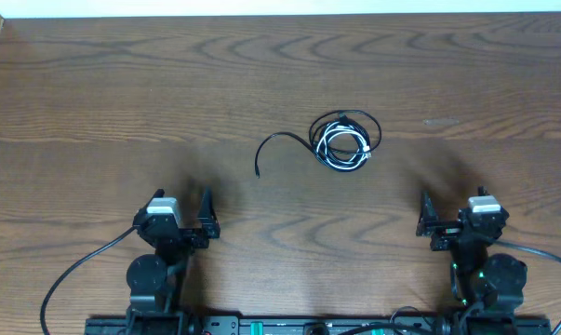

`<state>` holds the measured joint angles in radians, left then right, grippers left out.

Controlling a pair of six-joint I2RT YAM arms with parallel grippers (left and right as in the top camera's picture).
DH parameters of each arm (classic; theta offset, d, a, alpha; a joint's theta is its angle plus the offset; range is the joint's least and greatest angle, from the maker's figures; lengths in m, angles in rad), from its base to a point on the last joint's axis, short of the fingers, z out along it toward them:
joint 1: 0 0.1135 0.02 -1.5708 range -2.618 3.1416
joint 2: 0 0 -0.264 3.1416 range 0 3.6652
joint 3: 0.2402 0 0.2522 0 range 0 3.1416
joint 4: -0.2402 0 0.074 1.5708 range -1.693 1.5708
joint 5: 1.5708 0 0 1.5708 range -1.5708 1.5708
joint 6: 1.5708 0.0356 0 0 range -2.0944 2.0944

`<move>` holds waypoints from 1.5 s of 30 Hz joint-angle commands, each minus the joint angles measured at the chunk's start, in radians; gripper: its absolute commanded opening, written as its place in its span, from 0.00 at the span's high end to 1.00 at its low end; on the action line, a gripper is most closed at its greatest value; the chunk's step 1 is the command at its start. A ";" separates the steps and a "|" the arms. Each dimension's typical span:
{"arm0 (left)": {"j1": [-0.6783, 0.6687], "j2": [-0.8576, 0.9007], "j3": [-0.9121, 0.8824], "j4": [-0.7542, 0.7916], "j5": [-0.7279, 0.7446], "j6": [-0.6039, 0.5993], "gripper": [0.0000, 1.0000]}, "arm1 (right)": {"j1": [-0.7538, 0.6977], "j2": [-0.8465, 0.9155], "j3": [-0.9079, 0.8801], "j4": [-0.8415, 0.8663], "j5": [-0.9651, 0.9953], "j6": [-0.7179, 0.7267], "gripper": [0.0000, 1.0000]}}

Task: Untangle cables
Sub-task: 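Reach both grippers toward the black and white cable bundle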

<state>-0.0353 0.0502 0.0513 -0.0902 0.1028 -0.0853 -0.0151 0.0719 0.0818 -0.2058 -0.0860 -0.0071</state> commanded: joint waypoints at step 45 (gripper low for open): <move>-0.467 1.797 1.194 -0.141 0.177 -0.051 0.07 | 0.006 0.937 0.705 -0.374 -0.220 0.014 0.01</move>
<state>-0.4828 1.8023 1.2343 -0.2775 0.2676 -0.1318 -0.0143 1.0126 0.7696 -0.5800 -0.2966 -0.0040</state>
